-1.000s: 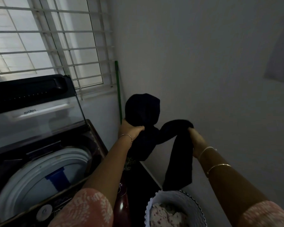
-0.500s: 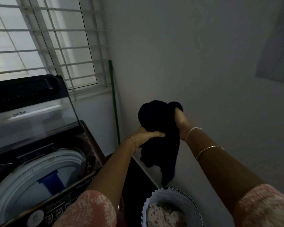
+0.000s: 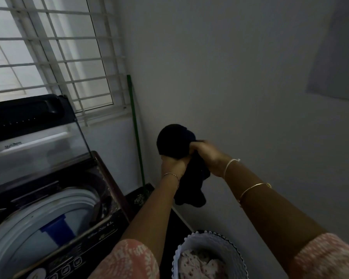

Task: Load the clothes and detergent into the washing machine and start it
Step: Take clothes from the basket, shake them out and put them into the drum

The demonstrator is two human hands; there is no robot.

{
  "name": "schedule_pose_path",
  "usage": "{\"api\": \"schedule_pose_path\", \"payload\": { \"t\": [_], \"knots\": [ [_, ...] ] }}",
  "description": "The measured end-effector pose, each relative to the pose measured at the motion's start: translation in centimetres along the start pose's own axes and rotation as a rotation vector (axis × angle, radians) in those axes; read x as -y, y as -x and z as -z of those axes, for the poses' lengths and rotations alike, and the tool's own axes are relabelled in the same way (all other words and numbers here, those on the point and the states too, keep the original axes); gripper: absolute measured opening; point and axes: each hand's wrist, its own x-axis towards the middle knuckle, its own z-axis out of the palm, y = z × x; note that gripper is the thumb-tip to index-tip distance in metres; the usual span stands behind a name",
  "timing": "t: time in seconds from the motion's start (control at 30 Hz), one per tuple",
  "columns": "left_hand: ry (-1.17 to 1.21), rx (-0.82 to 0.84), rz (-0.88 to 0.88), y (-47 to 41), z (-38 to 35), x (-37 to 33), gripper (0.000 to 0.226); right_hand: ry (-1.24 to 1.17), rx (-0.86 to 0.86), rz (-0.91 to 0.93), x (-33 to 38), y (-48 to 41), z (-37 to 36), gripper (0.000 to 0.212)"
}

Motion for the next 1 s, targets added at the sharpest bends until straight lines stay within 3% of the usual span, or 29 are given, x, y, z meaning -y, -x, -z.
{"api": "schedule_pose_path", "payload": {
  "t": [0.03, 0.1, 0.2, 0.27, 0.37, 0.6, 1.0],
  "knots": [
    [0.067, -0.019, 0.029, 0.2, 0.1, -0.2, 0.057, -0.058, 0.019, 0.033, -0.2, -0.1, 0.0, 0.018],
    [0.246, -0.012, 0.135, 0.5, 0.4, -0.5, 0.048, -0.218, -0.012, 0.070, -0.6, -0.2, 0.0, 0.037],
    [0.443, 0.011, 0.199, 0.2, 0.8, -0.8, 0.058, -0.311, -0.192, 0.080, -2.7, -0.2, 0.2, 0.024],
    [0.537, 0.034, 0.207, -0.1, 1.0, -1.2, 0.063, -0.383, -0.229, -0.019, -5.2, -0.3, 0.4, 0.033],
    [0.605, 0.070, 0.197, -0.3, 1.4, -1.7, 0.064, -0.541, -0.138, -0.190, -7.6, -0.5, 0.3, 0.061],
    [0.719, 0.238, 0.168, 1.6, 5.3, -2.5, 0.053, -0.830, 0.072, -0.109, -5.4, -1.4, -2.3, 0.055],
    [0.665, 0.031, 0.167, 3.9, 20.1, -0.7, 0.051, -0.884, 0.399, -0.234, -3.9, -2.7, -16.7, 0.070]
  ]
}}
